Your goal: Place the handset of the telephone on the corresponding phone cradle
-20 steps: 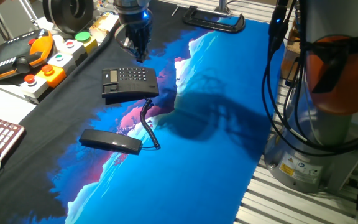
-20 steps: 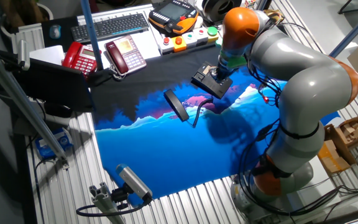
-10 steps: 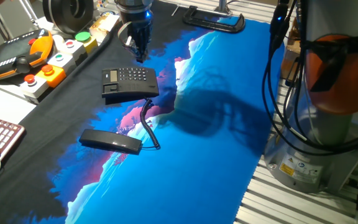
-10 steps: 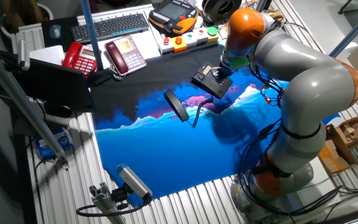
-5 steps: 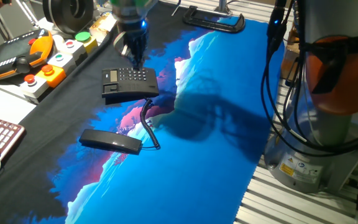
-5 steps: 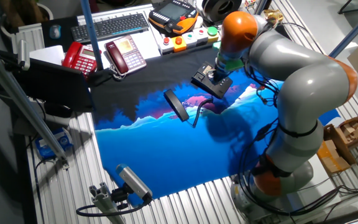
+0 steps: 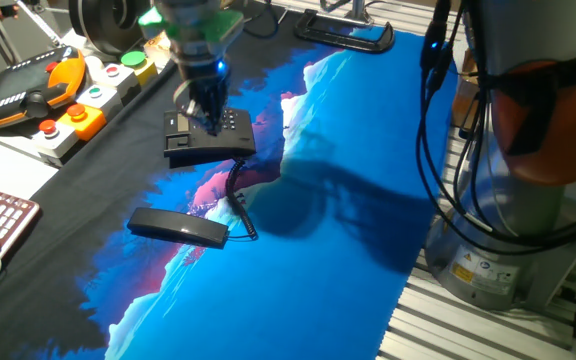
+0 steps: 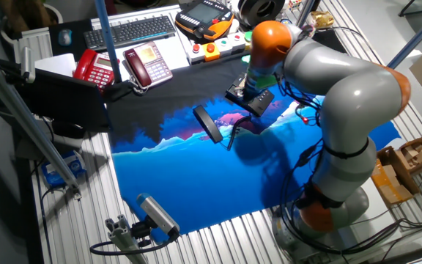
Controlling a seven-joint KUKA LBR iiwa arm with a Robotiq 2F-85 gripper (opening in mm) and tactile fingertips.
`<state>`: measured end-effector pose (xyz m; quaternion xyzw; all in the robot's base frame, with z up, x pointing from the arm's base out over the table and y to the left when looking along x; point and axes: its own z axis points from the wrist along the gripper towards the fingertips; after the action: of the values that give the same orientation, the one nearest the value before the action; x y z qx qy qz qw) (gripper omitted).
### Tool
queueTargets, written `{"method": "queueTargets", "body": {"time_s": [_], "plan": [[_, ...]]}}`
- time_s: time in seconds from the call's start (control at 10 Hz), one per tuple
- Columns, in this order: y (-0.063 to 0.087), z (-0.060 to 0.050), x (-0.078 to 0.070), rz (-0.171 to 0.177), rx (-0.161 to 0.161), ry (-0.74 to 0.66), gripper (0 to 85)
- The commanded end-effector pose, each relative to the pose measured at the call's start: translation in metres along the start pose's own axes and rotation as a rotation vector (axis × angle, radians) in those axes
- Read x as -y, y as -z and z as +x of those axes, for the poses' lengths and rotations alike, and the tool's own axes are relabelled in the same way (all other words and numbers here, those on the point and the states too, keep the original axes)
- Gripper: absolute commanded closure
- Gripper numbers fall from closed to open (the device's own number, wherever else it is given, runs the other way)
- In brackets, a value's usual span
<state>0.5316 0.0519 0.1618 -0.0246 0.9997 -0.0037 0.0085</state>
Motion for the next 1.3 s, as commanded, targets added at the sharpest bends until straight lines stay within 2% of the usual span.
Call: {"method": "queueTargets", "body": {"time_s": [0.0, 0.1, 0.3, 0.5, 0.6, 0.8, 1.0, 1.2], "plan": [[-0.003, -0.002, -0.003, -0.001, -0.001, -0.001, 84.3], [-0.004, -0.004, -0.007, 0.008, -0.008, 0.010, 84.3], [-0.008, -0.008, -0.020, 0.048, -0.022, 0.053, 84.3], [-0.013, -0.010, -0.029, 0.017, -0.027, 0.062, 84.3], [-0.016, -0.010, -0.032, 0.012, -0.027, 0.069, 84.3], [-0.022, -0.006, -0.038, 0.034, -0.021, 0.083, 84.3], [-0.030, -0.001, -0.046, 0.025, -0.024, 0.077, 84.3], [-0.035, 0.002, -0.050, 0.032, -0.032, 0.092, 84.3]]}}
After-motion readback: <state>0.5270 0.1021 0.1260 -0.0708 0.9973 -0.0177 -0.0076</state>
